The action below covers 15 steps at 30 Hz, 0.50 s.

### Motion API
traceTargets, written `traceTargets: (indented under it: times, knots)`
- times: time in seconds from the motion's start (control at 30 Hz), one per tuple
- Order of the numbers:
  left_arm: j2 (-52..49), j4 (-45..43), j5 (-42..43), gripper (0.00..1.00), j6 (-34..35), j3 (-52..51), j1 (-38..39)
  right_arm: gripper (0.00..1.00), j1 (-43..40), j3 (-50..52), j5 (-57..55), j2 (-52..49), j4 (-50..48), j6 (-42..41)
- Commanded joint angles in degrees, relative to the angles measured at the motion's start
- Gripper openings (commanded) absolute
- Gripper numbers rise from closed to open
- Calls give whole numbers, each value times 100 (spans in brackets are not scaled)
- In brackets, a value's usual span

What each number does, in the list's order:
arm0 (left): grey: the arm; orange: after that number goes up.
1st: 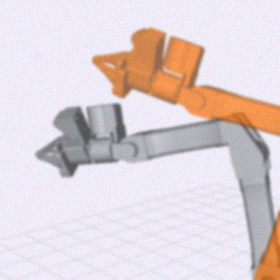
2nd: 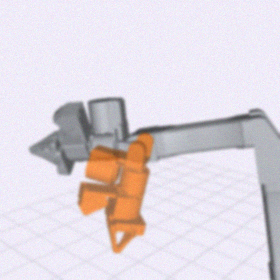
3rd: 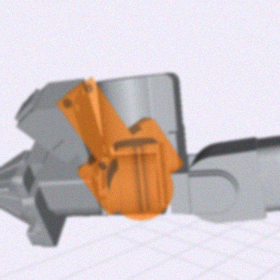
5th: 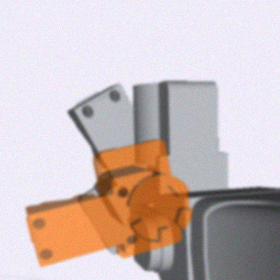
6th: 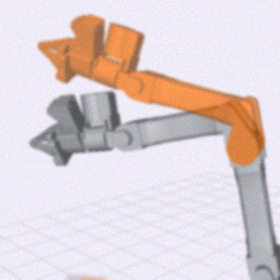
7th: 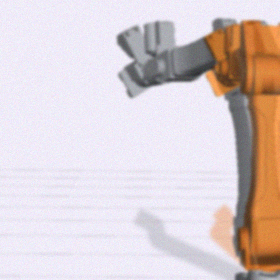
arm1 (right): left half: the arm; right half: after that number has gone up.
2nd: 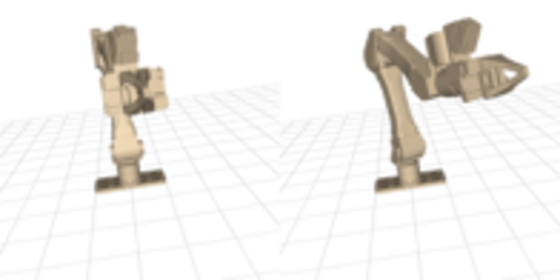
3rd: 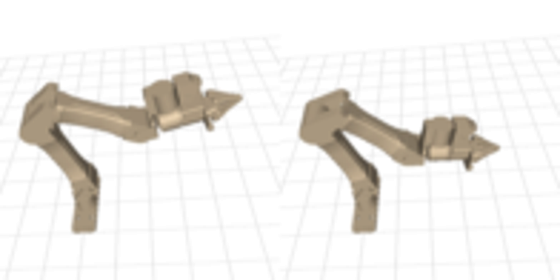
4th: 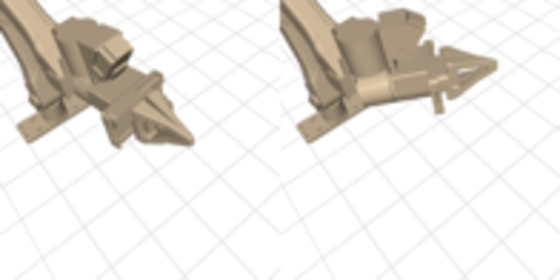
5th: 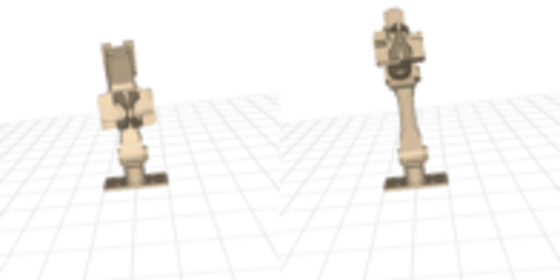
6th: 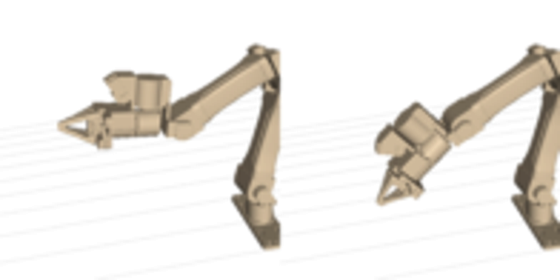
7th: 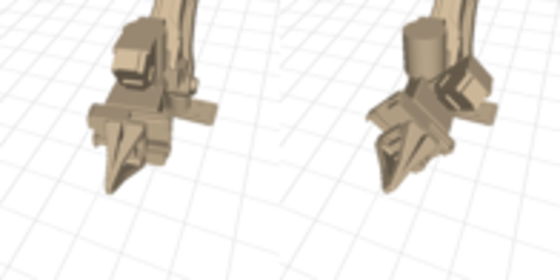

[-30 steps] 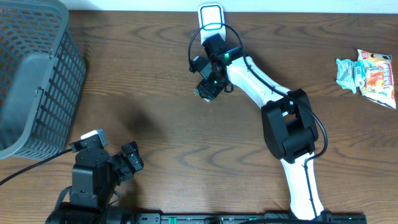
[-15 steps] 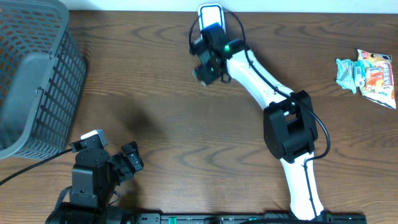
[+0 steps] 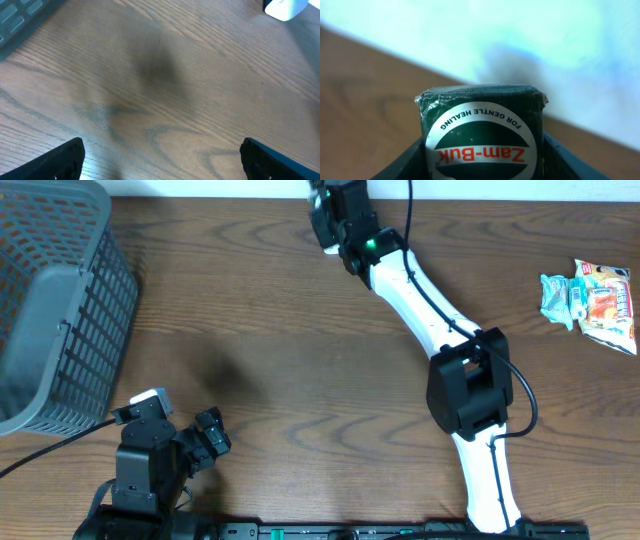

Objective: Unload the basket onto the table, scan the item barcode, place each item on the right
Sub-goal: 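Hold the Zam-Buk box against the white scanner face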

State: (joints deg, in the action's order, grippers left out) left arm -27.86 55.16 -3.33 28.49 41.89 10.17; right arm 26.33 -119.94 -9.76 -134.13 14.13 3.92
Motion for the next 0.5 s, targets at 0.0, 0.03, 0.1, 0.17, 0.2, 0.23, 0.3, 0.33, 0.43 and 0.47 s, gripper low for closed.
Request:
traceTargets:
  times: [0.0,0.03,0.1,0.17,0.2,0.23,0.3,0.33,0.43,0.47]
  knots:
    - [26,9,-13,97,-11,11,-13,47,-162,-111,-214,-39,-398,-109]
    - [26,9,-13,97,-11,11,-11,47,-197,-111,-214,-79,-553,-109]
    - [26,9,-13,98,-11,11,-13,48,-262,-111,-164,-168,-835,-114]
    - [26,9,-13,98,-11,11,-11,48,-304,-111,-144,-308,-1182,-111]
    - [26,9,-13,98,-11,11,-11,48,-306,-111,-146,-378,-1360,-111]
    - [26,9,-13,98,-11,11,-11,48,-310,-111,-146,-479,-1563,-111]
    - [26,9,-13,98,-11,11,-13,48,-308,-111,-149,-684,-1954,-111]
    - [26,9,-13,98,-11,11,-11,49,-308,-111,-151,-776,-2151,-111]
    - [26,9,-13,97,-11,11,-11,50,-308,-111,-120,-966,-2638,-114]
    - [26,9,-13,98,-11,11,-13,51,-304,-111,-122,-1012,-2776,-114]
